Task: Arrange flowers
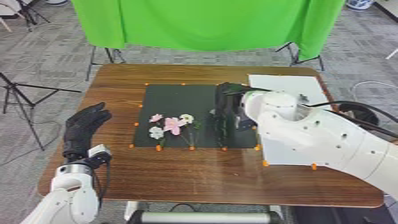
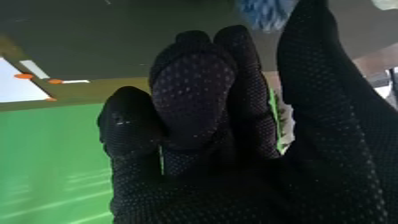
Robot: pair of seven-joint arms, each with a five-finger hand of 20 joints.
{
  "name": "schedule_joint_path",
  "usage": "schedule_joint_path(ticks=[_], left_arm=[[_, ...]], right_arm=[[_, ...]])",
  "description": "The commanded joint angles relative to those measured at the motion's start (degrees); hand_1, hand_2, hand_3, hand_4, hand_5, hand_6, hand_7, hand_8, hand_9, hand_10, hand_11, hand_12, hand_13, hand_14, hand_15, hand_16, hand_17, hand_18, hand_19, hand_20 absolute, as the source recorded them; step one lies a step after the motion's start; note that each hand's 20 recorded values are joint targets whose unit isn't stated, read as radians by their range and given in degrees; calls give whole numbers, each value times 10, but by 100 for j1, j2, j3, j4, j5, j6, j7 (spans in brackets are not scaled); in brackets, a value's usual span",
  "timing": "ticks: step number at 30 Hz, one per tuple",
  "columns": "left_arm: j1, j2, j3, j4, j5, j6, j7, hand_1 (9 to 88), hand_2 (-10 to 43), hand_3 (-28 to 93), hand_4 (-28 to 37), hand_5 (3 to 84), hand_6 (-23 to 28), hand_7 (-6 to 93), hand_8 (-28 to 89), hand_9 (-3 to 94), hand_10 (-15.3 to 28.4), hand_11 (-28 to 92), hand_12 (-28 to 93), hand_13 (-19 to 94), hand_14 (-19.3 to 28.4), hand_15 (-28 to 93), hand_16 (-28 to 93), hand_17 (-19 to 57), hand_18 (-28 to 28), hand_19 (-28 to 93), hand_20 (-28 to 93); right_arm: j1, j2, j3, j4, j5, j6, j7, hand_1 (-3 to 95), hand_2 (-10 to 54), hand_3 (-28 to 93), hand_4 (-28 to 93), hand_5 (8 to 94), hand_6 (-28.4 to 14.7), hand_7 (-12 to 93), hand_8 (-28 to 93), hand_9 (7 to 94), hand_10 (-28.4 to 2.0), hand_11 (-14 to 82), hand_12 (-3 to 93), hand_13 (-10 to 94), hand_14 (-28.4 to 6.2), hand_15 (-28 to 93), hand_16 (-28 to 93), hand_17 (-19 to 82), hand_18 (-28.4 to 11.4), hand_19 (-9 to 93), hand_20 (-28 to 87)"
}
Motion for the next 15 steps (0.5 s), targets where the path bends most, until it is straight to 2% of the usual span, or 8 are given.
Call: schedule_joint_path(ticks=[1, 4, 6, 7, 13, 15], left_arm=[[64, 1, -28, -40, -5, -51, -53, 385, 70, 673, -185, 552, 24, 209, -95, 541, 142, 261, 111, 442, 168, 278, -34, 125, 127, 195, 194], [82, 3, -29, -55, -13, -39, -57, 384, 70, 674, -185, 552, 24, 208, -96, 540, 142, 261, 111, 443, 168, 278, -34, 125, 127, 194, 193], [51, -1, -22, -35, 14, -59, -88, 384, 70, 674, -185, 552, 24, 208, -95, 540, 142, 261, 111, 443, 168, 278, -34, 124, 128, 194, 193], [42, 11, -11, -30, -5, -60, -84, 384, 70, 674, -184, 553, 24, 208, -95, 539, 141, 261, 111, 443, 168, 278, -34, 124, 128, 194, 193], [45, 24, -26, -40, 19, -64, -77, 384, 69, 674, -185, 552, 24, 208, -95, 540, 142, 260, 111, 444, 168, 277, -34, 124, 128, 193, 192], [91, 28, -49, -61, 2, -40, -64, 385, 69, 674, -186, 552, 23, 209, -95, 541, 142, 260, 111, 444, 168, 277, -34, 123, 128, 193, 192]], right_arm=[[-22, 79, 372, -105, -39, 62, 49, 396, -95, 716, -163, 641, 17, 170, -97, 658, -124, 92, 148, 899, -27, 543, 287, 591, -149, 932, 460], [-45, 128, 639, -235, 50, 104, 93, 391, -95, 719, -163, 638, 15, 167, -96, 651, -126, 90, 148, 898, -28, 542, 285, 590, -150, 932, 458], [-107, 219, 878, -363, 67, 135, 109, 389, -95, 720, -164, 638, 15, 166, -95, 648, -125, 90, 148, 897, -29, 542, 286, 588, -150, 932, 458], [-145, 293, 997, -305, 32, 194, -15, 385, -95, 721, -164, 637, 14, 165, -96, 647, -125, 90, 148, 897, -29, 542, 286, 587, -150, 932, 458], [-258, 578, 1357, -326, -129, 370, 299, 373, -95, 714, -165, 633, 8, 156, -93, 642, -130, 89, 149, 894, -33, 543, 286, 579, -154, 932, 459], [-318, 681, 1368, -250, -272, 448, 441, 345, -95, 702, -161, 593, -6, 133, -83, 623, -149, 85, 150, 880, -39, 544, 288, 566, -159, 932, 456]])
